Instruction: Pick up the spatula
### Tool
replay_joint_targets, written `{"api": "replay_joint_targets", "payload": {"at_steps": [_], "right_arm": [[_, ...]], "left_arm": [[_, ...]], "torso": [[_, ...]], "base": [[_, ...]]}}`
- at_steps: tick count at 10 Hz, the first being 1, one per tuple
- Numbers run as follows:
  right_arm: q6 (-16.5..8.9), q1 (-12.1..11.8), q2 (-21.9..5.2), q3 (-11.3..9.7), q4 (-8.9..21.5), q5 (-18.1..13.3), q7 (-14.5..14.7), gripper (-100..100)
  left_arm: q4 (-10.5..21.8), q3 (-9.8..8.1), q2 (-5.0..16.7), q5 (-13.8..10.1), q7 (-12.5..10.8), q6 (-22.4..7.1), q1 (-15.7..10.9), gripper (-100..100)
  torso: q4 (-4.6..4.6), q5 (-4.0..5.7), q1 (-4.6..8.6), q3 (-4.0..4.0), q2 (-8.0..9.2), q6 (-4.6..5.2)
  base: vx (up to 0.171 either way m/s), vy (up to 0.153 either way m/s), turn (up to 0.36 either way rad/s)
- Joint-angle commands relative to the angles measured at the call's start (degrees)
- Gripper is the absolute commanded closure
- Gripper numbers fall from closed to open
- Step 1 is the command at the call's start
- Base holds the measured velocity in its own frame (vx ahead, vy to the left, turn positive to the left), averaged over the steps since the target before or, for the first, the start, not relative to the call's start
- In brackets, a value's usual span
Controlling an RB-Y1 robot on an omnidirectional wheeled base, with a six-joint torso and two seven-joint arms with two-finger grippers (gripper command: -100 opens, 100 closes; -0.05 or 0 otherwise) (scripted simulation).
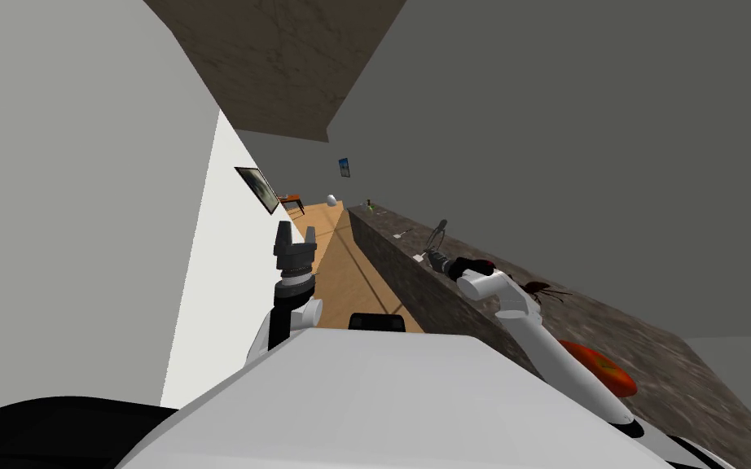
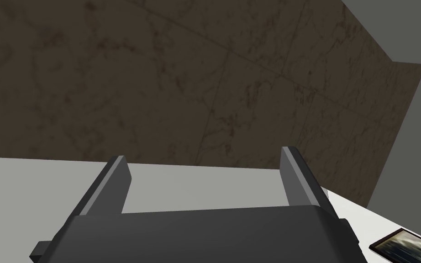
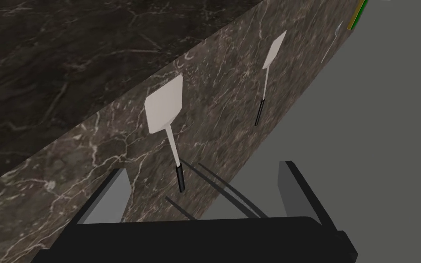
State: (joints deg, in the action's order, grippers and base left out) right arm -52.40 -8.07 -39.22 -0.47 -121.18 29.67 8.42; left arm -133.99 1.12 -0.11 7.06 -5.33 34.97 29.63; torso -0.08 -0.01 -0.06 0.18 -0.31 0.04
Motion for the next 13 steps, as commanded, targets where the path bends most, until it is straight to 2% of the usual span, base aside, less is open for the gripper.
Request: {"api": "replay_joint_targets", "payload": {"at_steps": [1,2,4,7,9,12,13], "right_arm": [[-1.8,0.4,-0.1,-0.1,0.4,0.0,0.2,-100],[-4.1,0.7,-1.1,0.2,0.9,0.5,1.5,-100],[-5.6,0.7,-1.1,0.2,0.9,0.5,1.5,-100],[-10.9,1.0,-2.9,0.9,2.1,1.3,4.4,-100],[-12.9,1.0,-2.9,0.9,2.1,1.3,4.4,-100],[-18.0,1.0,-4.4,1.6,3.4,1.8,7.3,-100],[-19.3,1.0,-4.4,1.6,3.4,1.8,7.3,-100]], "left_arm": [[0.0,0.0,0.0,0.0,0.0,0.0,0.0,0],[0.0,0.0,0.0,0.0,0.0,0.0,0.0,0],[0.0,0.0,0.0,0.0,0.0,0.0,0.0,0],[0.0,0.0,0.0,0.0,0.0,0.0,0.0,0],[0.0,0.0,0.0,0.0,0.0,0.0,0.0,0],[0.0,0.0,0.0,0.0,0.0,0.0,0.0,0],[0.0,0.0,0.0,0.0,0.0,0.0,0.0,0]], "torso": [[0.0,0.0,0.0,0.0,0.0,0.0],[0.02,0.01,0.04,-0.07,0.14,0.0],[0.01,0.0,0.0,-0.02,0.04,0.0],[0.0,0.0,-0.01,0.0,0.01,0.01],[-0.02,-0.01,-0.06,0.05,-0.08,0.0],[-0.01,0.0,-0.02,0.01,0.0,0.01],[-0.02,0.0,-0.02,0.07,-0.13,-0.01]], "base": [[0.032,0.009,0.001],[0.068,0.024,0.037],[0.055,0.019,0.009],[0.096,0.035,0.024],[0.074,0.022,0.004],[0.103,0.027,0.012],[0.122,0.021,0.008]]}}
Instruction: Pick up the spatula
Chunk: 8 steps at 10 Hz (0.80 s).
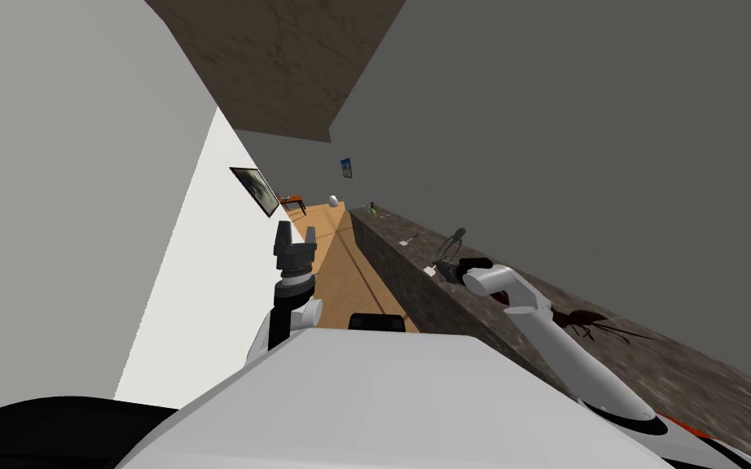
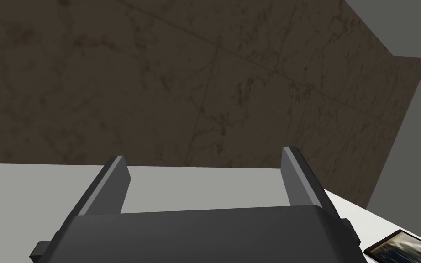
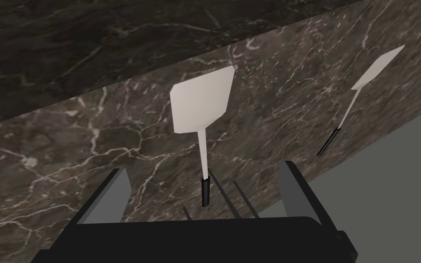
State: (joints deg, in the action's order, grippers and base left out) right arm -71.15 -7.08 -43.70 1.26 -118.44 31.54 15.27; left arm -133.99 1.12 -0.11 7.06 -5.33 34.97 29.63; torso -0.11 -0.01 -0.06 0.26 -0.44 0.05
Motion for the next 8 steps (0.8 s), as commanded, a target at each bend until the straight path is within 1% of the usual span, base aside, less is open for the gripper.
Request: {"api": "replay_joint_targets", "payload": {"at_steps": [1,2,3,4,5,7,8], "right_arm": [[-2.9,-0.1,-0.6,0.3,1.3,0.1,1.9,-100],[-3.5,-0.1,-0.6,0.3,1.3,0.1,1.9,-100],[-6.1,-0.3,-1.2,0.6,1.9,0.1,3.4,-100],[-7.6,-0.6,-1.6,1.0,2.5,0.2,4.8,-100],[-8.7,-0.6,-1.6,1.0,2.5,0.2,4.8,-100],[-12.8,-1.2,-2.3,1.8,3.6,0.0,7.4,-100],[-14.2,-1.5,-2.5,2.1,4.2,-0.1,8.6,-100]], "left_arm": [[0.0,0.0,0.0,0.0,0.0,0.0,0.0,0],[0.0,0.0,0.0,0.0,0.0,0.0,0.0,0],[0.0,0.0,0.0,0.0,0.0,0.0,0.0,0],[0.0,0.0,0.0,0.0,0.0,0.0,0.0,0],[0.0,0.0,0.0,0.0,0.0,0.0,0.0,0],[0.0,0.0,0.0,0.0,0.0,0.0,0.0,0],[0.0,0.0,0.0,0.0,0.0,0.0,0.0,0]], "torso": [[0.0,0.0,0.0,0.0,0.0,0.0],[-0.01,0.0,-0.02,0.02,-0.05,-0.01],[0.0,0.0,0.0,-0.01,0.03,-0.01],[0.0,0.0,-0.03,0.01,-0.03,0.0],[-0.04,-0.03,-0.11,0.11,-0.21,-0.01],[-0.02,0.0,0.0,0.04,-0.07,0.0],[-0.03,0.01,0.02,0.09,-0.15,0.01]], "base": [[0.133,0.027,0.004],[0.104,0.023,0.003],[0.131,0.034,0.002],[0.191,0.058,-0.01],[0.154,0.044,-0.003],[0.149,0.018,-0.012],[0.189,0.047,-0.024]]}}
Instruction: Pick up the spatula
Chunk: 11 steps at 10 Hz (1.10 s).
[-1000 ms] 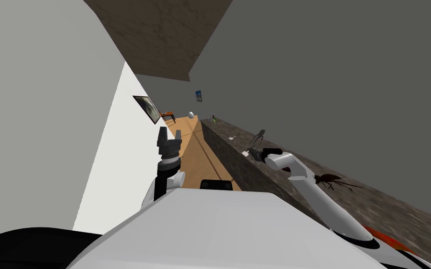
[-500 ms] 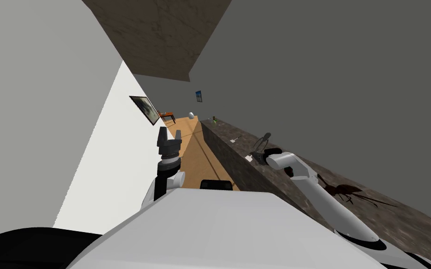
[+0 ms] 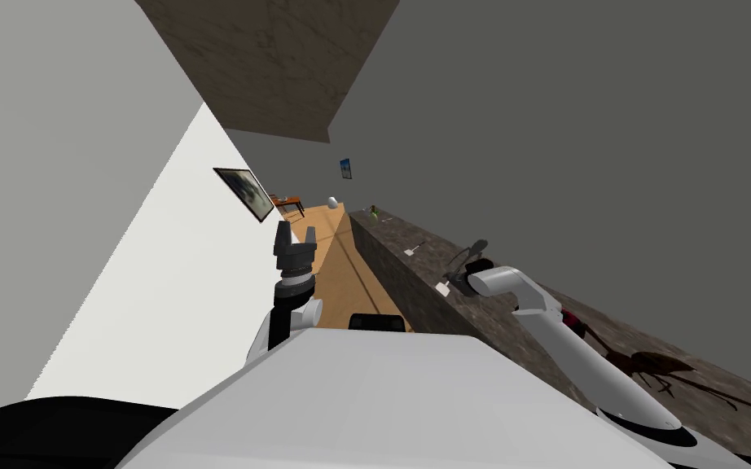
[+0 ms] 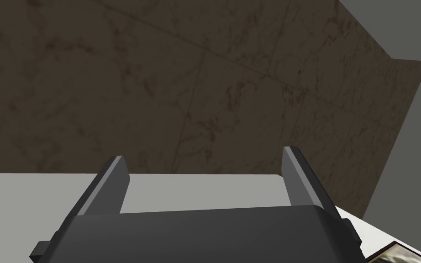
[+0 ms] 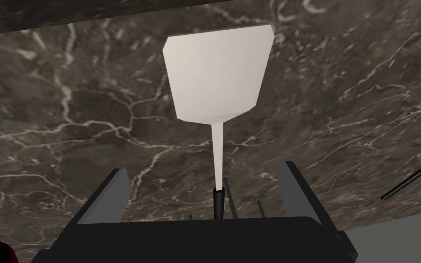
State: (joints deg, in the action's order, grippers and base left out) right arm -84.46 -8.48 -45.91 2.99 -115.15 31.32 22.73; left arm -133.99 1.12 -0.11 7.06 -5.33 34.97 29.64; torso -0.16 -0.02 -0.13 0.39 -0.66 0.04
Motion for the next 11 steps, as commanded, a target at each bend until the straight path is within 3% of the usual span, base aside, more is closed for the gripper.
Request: {"api": "replay_joint_targets", "payload": {"at_steps": [1,5,6,7,8,11], "right_arm": [[-2.8,-0.5,-0.4,0.7,1.4,0.0,2.3,-100],[-6.5,-1.7,-0.3,1.5,2.8,-0.5,5.2,-100],[-5.7,-1.7,-0.3,1.5,2.6,-0.4,4.9,-100],[-5.9,-1.8,-0.3,1.5,2.6,-0.4,5.0,0],[-4.3,-1.6,0.2,1.0,4.5,-1.1,5.1,-100],[-1.8,-1.5,1.0,0.2,7.4,-2.3,5.2,-100]], "left_arm": [[0.0,0.0,0.0,0.0,0.0,0.0,0.0,0],[0.0,0.0,0.0,0.0,0.0,0.0,0.0,0],[0.0,0.0,0.0,0.0,0.0,0.0,0.0,0],[0.0,0.0,0.0,0.0,0.0,0.0,0.0,0],[0.0,0.0,0.0,0.0,0.0,0.0,0.0,0],[0.0,0.0,0.0,0.0,0.0,0.0,0.0,0]], "torso": [[0.0,0.0,0.0,0.0,0.0,0.0],[0.02,0.02,0.11,-0.05,0.11,0.0],[0.05,0.03,0.13,-0.14,0.26,0.01],[0.09,0.03,0.14,-0.26,0.47,0.0],[0.13,0.03,0.16,-0.34,0.61,0.01],[0.17,0.05,0.23,-0.45,0.79,0.01]], "base": [[0.214,0.053,-0.026],[0.152,0.02,-0.026],[0.038,0.006,-0.007],[0.009,0.001,0.002],[-0.008,-0.009,0.062],[-0.022,-0.015,0.068]]}}
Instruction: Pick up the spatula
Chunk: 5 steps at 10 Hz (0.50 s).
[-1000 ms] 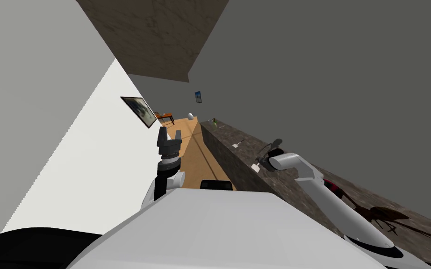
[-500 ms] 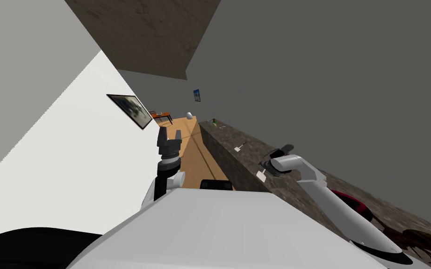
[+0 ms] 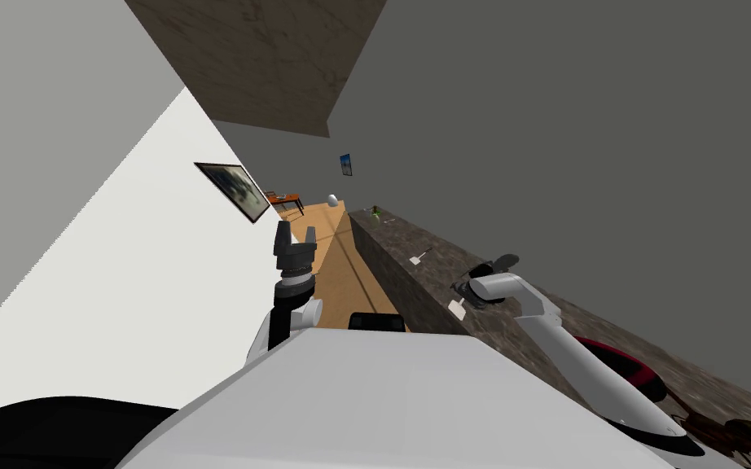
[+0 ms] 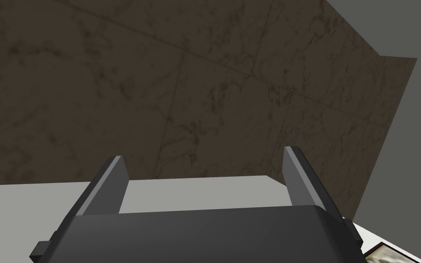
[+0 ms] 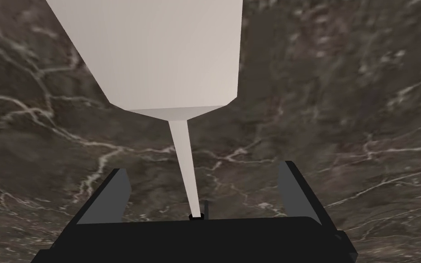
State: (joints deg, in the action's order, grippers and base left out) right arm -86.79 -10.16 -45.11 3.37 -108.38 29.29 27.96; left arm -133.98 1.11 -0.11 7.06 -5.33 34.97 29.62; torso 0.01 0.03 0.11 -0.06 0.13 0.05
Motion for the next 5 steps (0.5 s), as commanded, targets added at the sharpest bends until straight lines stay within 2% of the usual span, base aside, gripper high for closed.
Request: {"api": "replay_joint_targets", "payload": {"at_steps": [1,2,5], "right_arm": [[0.0,0.0,0.0,0.0,0.0,0.0,0.0,-100],[0.2,0.0,0.0,0.0,0.1,0.0,0.0,100],[0.1,-0.1,0.0,0.0,0.2,-0.1,0.0,100]], "left_arm": [[0.0,0.0,0.0,0.0,0.0,0.0,0.0,0],[0.0,0.0,0.0,0.0,0.0,0.0,0.0,0],[0.0,0.0,0.0,0.0,0.0,0.0,0.0,0]], "torso": [[0.0,0.0,0.0,0.0,0.0,0.0],[0.0,-0.01,-0.03,0.01,-0.03,0.01],[-0.02,0.03,-0.09,0.09,-0.17,-0.11]], "base": [[-0.008,-0.007,0.009],[0.0,0.0,0.0],[-0.001,-0.001,-0.008]]}}
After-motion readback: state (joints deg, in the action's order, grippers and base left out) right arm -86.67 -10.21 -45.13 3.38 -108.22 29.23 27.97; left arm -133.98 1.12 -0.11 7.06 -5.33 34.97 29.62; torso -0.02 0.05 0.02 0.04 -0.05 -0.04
